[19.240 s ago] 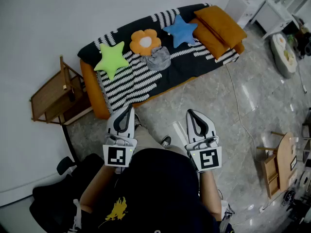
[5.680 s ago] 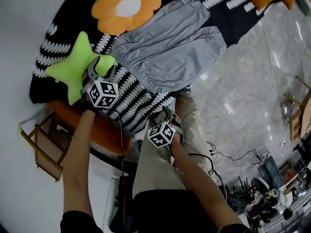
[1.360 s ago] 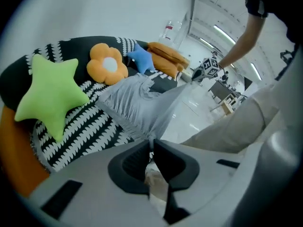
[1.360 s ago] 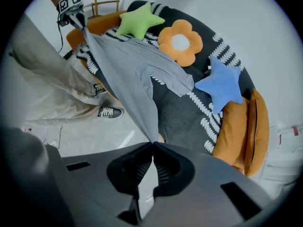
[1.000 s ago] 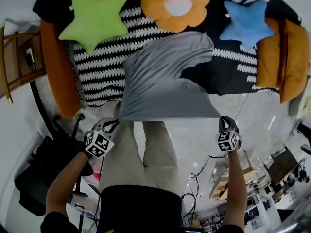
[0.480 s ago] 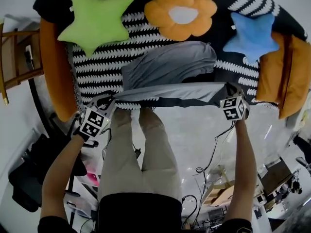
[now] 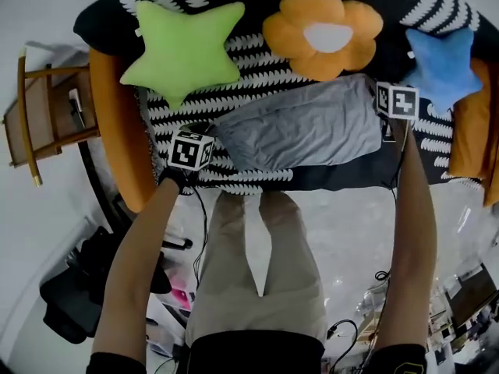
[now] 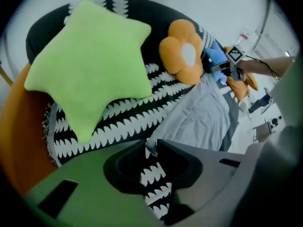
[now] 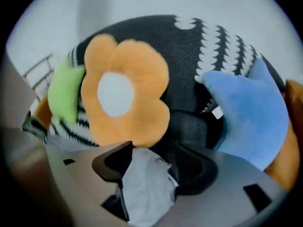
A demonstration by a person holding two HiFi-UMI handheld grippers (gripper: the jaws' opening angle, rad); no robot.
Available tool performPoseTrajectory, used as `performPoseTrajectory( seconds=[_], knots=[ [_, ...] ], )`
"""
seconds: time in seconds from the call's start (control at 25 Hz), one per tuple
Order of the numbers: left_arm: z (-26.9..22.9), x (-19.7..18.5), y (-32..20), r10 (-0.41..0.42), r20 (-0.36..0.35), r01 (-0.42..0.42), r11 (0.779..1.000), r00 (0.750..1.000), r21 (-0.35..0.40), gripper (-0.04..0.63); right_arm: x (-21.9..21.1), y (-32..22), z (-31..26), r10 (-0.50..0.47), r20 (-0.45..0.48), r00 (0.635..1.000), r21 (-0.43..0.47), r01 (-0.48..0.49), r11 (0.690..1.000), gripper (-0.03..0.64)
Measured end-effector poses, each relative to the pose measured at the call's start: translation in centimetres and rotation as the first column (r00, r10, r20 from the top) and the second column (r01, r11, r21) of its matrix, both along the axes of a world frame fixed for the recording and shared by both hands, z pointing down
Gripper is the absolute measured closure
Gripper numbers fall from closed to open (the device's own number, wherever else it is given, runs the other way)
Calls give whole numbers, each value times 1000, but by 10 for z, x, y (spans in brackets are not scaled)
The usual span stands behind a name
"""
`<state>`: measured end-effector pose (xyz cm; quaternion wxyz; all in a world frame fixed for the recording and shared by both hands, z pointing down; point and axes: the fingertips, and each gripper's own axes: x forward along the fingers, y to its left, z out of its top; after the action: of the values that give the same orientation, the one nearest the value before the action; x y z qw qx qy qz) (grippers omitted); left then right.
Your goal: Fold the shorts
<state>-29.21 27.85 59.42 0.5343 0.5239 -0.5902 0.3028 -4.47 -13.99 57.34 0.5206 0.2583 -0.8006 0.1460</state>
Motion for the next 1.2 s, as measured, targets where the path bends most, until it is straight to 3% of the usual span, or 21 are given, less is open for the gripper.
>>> performPoseTrajectory(
  seconds=[0.08, 0.2, 0.32, 0.4, 0.44, 0.52, 0.64, 0.72, 0.8, 0.84, 0.88, 0.92, 0.96, 1.0, 1.04, 1.08, 1.12, 1.2],
  knots=[
    [6, -16, 4, -59, -6, 59, 998, 998, -30, 473, -23, 9, -20, 142, 147, 979, -15, -142, 990, 314],
    [-2, -29, 15, -27, 16, 28, 999, 999, -41, 421, -21, 39, -30, 67, 158, 985, 65, -79, 995, 314],
    [-28, -32, 7, 124, 73, -125, 992, 990, 3, 420, 2, 85, -40, 26, 121, 992, 96, -38, 995, 316],
    [-43, -12, 1, 278, 67, -281, 959, 958, 38, 423, 25, 123, -34, 48, 93, 995, 54, -53, 997, 316],
    [-50, 1, -2, 368, 57, -371, 927, 928, 56, 425, 35, 144, -30, 68, 78, 995, 29, -70, 997, 319],
    [-62, 16, -18, 546, 86, -552, 828, 833, 98, 426, 50, 185, -27, 145, 61, 988, -13, -145, 989, 324],
    [-98, 25, -66, 718, 229, -753, 629, 657, 190, 483, 51, 239, -47, 371, 133, 919, -89, -361, 928, 348],
    [-130, 41, -83, 786, 263, -826, 506, 560, 247, 480, 42, 276, -73, 468, 188, 863, -127, -451, 883, 353],
    [-160, 51, -98, 815, 313, -865, 405, 488, 296, 476, 33, 307, -92, 512, 203, 835, -132, -495, 859, 354],
    [-175, 49, -113, 799, 355, -865, 380, 486, 328, 481, 30, 317, -96, 542, 209, 814, -133, -526, 840, 354],
    [-187, 44, -133, 764, 386, -847, 387, 516, 365, 517, 28, 323, -99, 588, 222, 778, -138, -571, 809, 356],
    [-195, 37, -154, 728, 384, -812, 422, 568, 402, 561, 29, 327, -99, 646, 242, 724, -148, -631, 762, 364],
    [-197, 34, -173, 703, 345, -771, 470, 622, 430, 561, 34, 328, -99, 705, 265, 657, -159, -692, 704, 378],
    [-193, 35, -191, 691, 291, -733, 513, 661, 447, 561, 41, 326, -97, 754, 286, 592, -167, -744, 647, 382],
    [-183, 41, -205, 691, 245, -711, 540, 680, 450, 561, 51, 322, -93, 789, 300, 537, -168, -784, 598, 383],
    [-169, 51, -218, 704, 219, -712, 548, 676, 439, 561, 62, 318, -86, 816, 305, 492, -164, -817, 553, 383],
    [-151, 62, -227, 728, 215, -737, 537, 651, 411, 557, 73, 315, -76, 842, 299, 450, -160, -846, 509, 383],
    [-109, 87, -232, 802, 218, -816, 478, 556, 323, 528, 87, 318, -51, 884, 260, 388, -158, -886, 435, 387]
  ],
)
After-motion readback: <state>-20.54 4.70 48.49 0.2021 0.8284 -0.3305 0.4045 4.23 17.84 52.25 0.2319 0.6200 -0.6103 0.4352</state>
